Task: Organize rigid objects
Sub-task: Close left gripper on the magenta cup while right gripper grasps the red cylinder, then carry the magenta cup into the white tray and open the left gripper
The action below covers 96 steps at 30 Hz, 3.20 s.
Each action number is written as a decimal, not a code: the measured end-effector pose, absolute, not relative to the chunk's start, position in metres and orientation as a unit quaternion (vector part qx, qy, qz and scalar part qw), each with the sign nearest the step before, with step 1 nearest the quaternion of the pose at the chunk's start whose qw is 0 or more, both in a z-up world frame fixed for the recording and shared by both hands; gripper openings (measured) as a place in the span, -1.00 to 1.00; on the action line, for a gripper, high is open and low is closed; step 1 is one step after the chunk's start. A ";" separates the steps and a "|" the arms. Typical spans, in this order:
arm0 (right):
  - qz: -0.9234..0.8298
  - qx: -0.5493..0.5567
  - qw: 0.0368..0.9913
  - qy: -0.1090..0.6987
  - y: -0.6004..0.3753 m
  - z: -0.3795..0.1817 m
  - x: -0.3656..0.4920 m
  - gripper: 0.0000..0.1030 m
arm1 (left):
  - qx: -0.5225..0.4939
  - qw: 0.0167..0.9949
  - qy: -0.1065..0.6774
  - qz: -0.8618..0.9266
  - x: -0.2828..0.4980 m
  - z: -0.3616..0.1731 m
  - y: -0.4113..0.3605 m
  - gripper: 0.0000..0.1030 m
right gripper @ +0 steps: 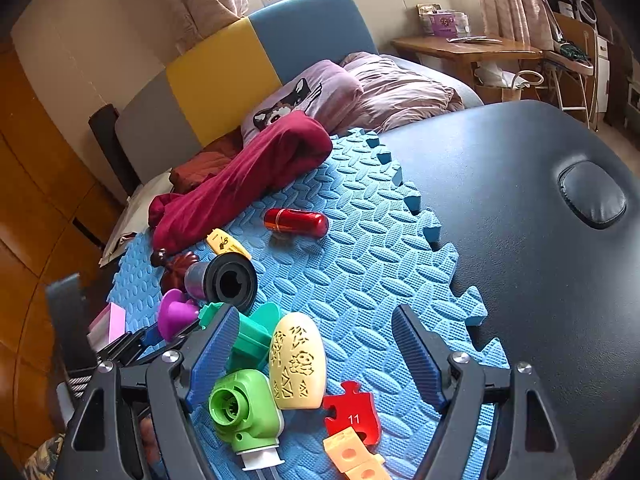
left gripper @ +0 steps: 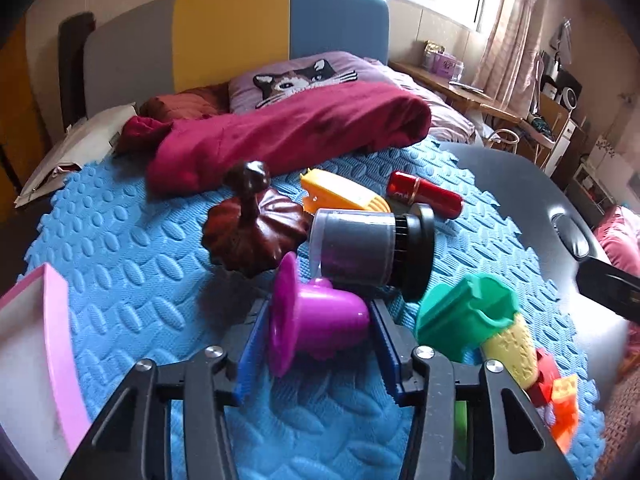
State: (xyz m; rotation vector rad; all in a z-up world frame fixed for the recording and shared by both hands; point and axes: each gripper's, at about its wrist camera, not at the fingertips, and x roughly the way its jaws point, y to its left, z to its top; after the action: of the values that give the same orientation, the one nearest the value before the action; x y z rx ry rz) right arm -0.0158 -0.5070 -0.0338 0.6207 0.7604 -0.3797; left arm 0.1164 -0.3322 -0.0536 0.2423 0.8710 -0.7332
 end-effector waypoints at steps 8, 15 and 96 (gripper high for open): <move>-0.185 0.285 0.862 0.375 -0.504 -0.038 -0.012 0.54 | 0.113 0.831 0.415 -0.354 0.095 -0.046 -0.304 -0.18; -0.172 0.258 0.868 0.388 -0.508 -0.032 0.007 0.46 | 0.085 0.823 0.420 -0.372 0.076 -0.037 -0.273 -0.18; 0.075 -0.010 0.885 0.460 -0.324 -0.079 0.058 -0.46 | -0.026 0.880 0.435 -0.189 0.179 -0.036 -0.118 0.47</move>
State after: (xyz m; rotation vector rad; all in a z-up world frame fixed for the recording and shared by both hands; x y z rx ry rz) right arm 0.0579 -0.3245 -0.0790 -0.0206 0.9579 0.1553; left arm 0.1790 -0.1176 -0.0358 -0.0551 0.9063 -0.3928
